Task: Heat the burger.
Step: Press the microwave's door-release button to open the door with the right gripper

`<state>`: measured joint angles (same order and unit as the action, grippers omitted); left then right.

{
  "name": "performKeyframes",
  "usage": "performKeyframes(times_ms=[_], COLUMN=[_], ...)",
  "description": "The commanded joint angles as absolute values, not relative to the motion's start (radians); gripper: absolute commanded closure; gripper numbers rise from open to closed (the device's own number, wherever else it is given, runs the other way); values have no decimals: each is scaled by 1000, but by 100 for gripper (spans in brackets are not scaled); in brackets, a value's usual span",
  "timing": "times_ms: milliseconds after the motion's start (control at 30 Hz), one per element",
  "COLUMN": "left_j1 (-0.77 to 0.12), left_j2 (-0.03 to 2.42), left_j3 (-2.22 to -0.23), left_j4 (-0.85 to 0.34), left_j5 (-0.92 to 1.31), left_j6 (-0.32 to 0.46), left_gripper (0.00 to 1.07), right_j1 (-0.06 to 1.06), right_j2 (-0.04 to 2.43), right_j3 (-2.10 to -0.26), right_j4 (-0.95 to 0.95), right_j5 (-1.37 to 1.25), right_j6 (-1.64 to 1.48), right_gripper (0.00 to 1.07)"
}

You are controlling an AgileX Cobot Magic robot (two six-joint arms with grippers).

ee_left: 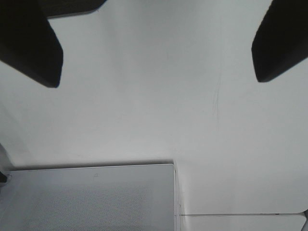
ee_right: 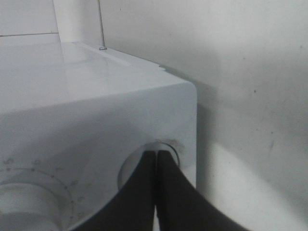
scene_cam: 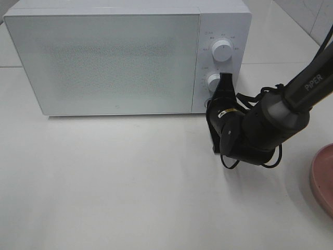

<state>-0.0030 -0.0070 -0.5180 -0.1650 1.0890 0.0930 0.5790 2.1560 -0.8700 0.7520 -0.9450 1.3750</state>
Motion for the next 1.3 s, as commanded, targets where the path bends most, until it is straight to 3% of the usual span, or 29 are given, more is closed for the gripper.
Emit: performKeyframes(times_ms=[33,700,1300], left_j1=[-8,-8,-8], left_j2=[-20,-20,-20], left_j3=[-516,-516,-516], left_j4=[-173,-173,-173], left_j5=[1073,1073,1073], left_j6=[92,92,92], left_gripper=[7,7,7], right_j1=[576,565,553], right_j2=[2155,2208,2222], right_j3=[-887,-1022,-1073], right_j4=[744,766,761], right_j5=[-974,-1167,-1155], right_j6=[1335,1263,1227], right_gripper=[107,107,107])
